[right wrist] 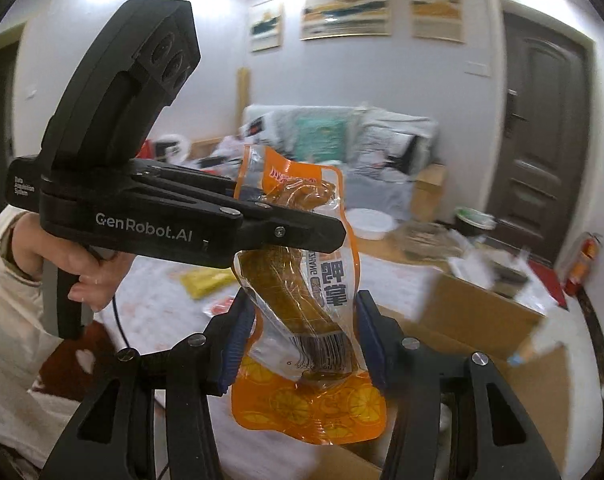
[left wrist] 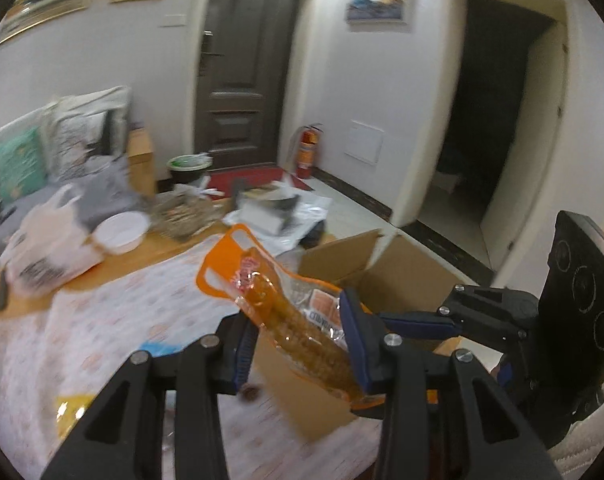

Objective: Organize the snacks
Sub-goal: 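Carry the orange sausage packet into the cardboard box and open the right gripper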

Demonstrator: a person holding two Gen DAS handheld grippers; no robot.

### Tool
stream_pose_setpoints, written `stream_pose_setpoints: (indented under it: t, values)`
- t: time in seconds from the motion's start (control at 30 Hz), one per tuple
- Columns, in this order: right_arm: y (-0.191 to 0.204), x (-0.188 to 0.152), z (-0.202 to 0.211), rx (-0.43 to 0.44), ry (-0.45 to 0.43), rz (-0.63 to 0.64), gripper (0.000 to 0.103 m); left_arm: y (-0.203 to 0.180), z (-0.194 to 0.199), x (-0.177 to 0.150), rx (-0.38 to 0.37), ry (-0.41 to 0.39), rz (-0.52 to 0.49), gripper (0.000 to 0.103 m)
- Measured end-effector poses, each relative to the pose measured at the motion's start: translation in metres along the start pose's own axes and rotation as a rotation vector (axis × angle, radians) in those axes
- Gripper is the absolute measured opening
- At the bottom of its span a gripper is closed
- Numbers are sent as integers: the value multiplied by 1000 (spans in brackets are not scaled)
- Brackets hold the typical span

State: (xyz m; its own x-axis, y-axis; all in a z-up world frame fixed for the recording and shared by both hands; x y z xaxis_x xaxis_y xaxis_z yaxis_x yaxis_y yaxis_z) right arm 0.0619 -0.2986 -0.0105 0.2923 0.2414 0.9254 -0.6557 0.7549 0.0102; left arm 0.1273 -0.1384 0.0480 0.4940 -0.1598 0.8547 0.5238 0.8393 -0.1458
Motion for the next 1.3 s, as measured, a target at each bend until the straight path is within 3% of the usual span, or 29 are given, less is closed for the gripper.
stream_pose_setpoints:
  t: [0.27, 0.63, 0.9, 1.03, 1.3]
  values:
    - [-78, -47, 11, -42, 73, -91, 46, -46, -83, 7, -45, 88, -52, 37]
    - [-104, -74, -12, -85, 156, -105, 50, -55, -142, -18, -56, 210, -65, 37]
    - [-95, -84, -12, -149, 230, -49, 51, -52, -145, -19, -74, 219, -42, 37]
    - [-93, -82, -11, -145, 223, -60, 57, -46, -138, -16, -54, 202, -34, 42]
    - [-92, -76, -14, -128, 210, -92, 57, -35, -122, -19, -35, 196, -26, 48]
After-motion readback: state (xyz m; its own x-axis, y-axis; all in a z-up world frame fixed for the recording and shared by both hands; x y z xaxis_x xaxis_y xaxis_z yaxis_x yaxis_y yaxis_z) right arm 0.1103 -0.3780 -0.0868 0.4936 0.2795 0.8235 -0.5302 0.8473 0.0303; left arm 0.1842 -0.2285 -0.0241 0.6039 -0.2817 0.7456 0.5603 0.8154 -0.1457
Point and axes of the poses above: each gripper's, at about its wrist camera, not at the fingertips, and z roughly against the way its jaws point, y to its left, x to its top, the point moved 2 cm from there along -z, roughly the way its jaws point, and after that the axes turned 3 degrees about -y, right-handed, at the moved point
